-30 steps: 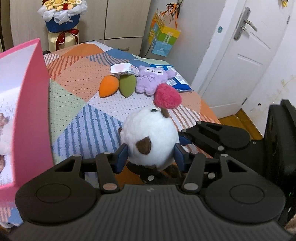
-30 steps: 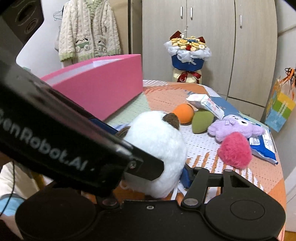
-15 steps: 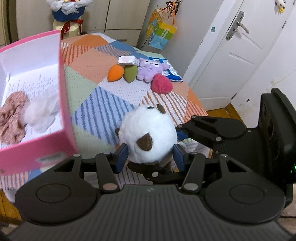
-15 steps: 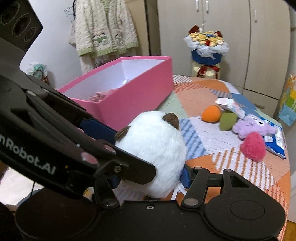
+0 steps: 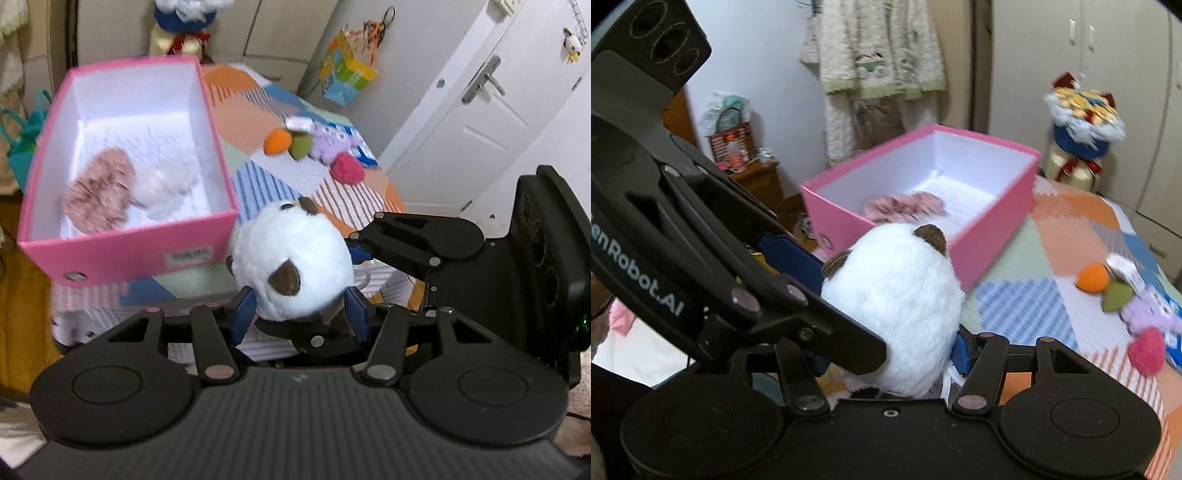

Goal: Organize soft objects
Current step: 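Carry the white plush toy with the left tool into the pink box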

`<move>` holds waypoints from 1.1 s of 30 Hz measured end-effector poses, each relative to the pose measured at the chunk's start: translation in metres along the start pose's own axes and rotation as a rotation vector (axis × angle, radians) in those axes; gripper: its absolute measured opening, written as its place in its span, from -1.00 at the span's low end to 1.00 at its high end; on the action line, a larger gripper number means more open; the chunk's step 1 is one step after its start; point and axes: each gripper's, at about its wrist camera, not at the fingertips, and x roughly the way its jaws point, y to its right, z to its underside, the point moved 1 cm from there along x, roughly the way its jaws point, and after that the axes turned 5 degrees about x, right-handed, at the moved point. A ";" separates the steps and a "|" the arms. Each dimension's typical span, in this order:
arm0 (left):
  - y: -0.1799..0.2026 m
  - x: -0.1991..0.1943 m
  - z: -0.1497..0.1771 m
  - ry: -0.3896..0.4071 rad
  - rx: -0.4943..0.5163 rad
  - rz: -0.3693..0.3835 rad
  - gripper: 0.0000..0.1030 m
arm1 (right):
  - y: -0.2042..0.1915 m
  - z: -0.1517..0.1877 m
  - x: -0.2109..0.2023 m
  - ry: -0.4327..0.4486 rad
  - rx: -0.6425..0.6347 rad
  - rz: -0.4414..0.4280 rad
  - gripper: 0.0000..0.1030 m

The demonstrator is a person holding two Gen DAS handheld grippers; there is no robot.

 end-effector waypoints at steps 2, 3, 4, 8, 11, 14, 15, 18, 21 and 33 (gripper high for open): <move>-0.004 -0.010 -0.004 0.040 0.009 -0.030 -0.01 | -0.005 -0.011 0.000 0.026 -0.018 -0.001 0.27; -0.006 -0.014 -0.006 0.057 0.015 -0.043 -0.01 | -0.006 -0.017 0.001 0.039 -0.022 -0.001 0.27; -0.009 -0.018 -0.009 0.079 0.016 -0.058 -0.01 | -0.006 -0.023 0.003 0.050 -0.021 -0.003 0.27; -0.026 -0.028 -0.028 0.148 0.014 -0.094 -0.01 | -0.001 -0.049 0.011 0.099 0.003 -0.024 0.28; -0.043 -0.031 -0.046 0.180 0.001 -0.101 -0.01 | 0.007 -0.069 0.022 0.122 0.033 -0.046 0.29; -0.063 -0.026 -0.068 0.204 -0.017 -0.103 -0.01 | 0.023 -0.089 0.038 0.139 0.064 -0.075 0.30; -0.068 -0.024 -0.074 0.208 -0.015 -0.110 -0.01 | 0.030 -0.095 0.043 0.145 0.073 -0.090 0.32; -0.086 -0.014 -0.092 0.241 -0.018 -0.122 0.02 | 0.046 -0.110 0.056 0.196 0.055 -0.140 0.40; -0.104 -0.002 -0.108 0.256 -0.050 -0.118 0.03 | 0.063 -0.124 0.074 0.200 0.060 -0.166 0.40; -0.172 0.068 -0.144 0.207 -0.207 -0.144 0.03 | 0.116 -0.157 0.165 0.071 0.108 -0.212 0.40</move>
